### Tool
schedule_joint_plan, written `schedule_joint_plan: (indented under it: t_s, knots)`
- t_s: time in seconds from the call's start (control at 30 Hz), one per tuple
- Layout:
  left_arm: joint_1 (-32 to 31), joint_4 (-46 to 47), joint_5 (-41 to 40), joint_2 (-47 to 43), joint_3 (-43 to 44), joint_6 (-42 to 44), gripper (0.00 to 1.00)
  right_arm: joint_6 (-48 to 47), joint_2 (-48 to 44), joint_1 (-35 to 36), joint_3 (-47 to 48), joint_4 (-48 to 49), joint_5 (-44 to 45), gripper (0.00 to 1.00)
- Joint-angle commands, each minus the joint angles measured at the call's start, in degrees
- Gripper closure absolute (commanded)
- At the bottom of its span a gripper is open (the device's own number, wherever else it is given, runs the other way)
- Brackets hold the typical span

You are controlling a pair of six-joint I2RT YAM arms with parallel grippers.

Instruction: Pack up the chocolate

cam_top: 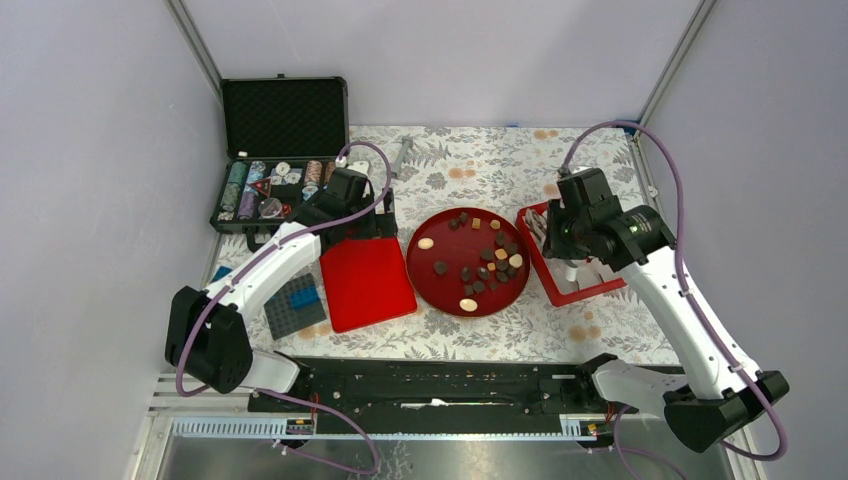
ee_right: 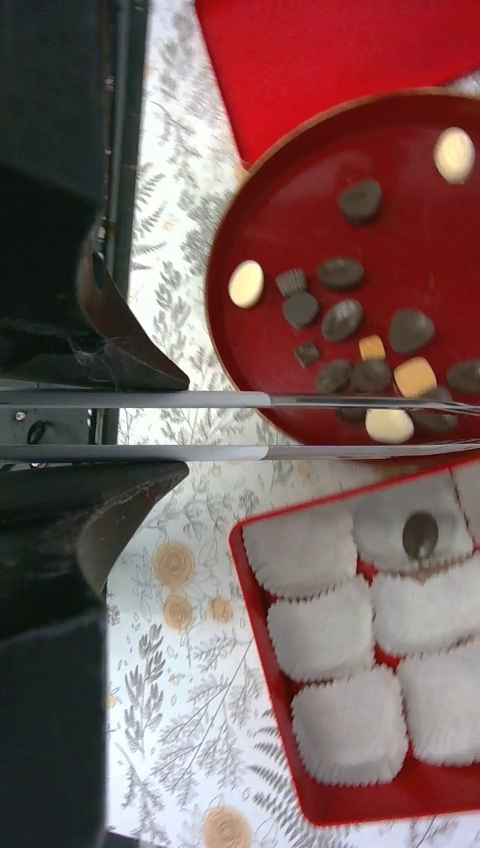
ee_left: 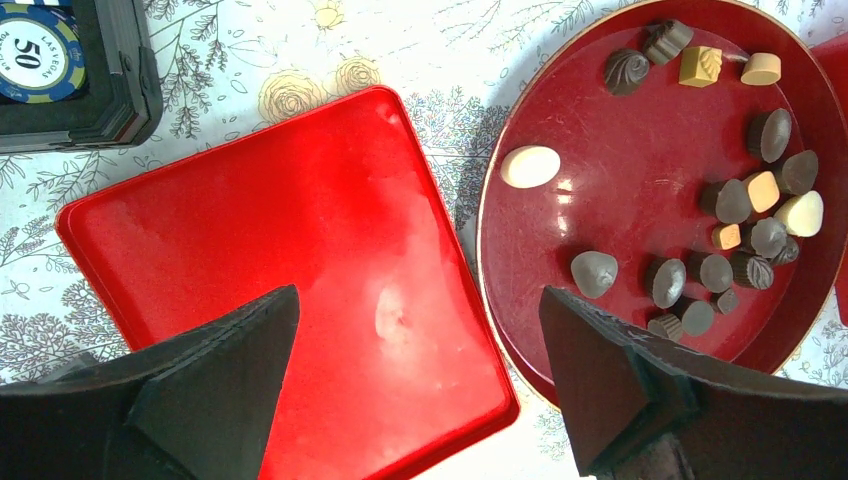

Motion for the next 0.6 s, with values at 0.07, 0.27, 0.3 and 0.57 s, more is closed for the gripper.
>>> schedule_joint_plan:
  t_s: [0.07, 0.27, 0.3, 0.57]
  knots:
    - [0.3, 1.7, -0.3, -1.7, 0.2, -0.2, 0.01, 1.0, 1.2, 11.5, 4.2, -1.2, 0.3, 0.73]
    - [0.3, 1.6, -0.8, -2.7, -0.5, -0.2, 0.01, 1.4, 2.9, 15.8, 0.9, -1.0, -1.4, 0.71]
    - [0.3, 1.5, -1.1, -3.0, -0.5, -0.2, 0.01, 1.2, 3.0, 16.2, 0.6, -1.3, -2.9, 0.70]
    - [0.3, 1.2, -0.9, -2.5, -0.5, -0.5, 0.01, 0.7, 2.8, 20.2, -1.5, -4.1, -6.8, 0.66]
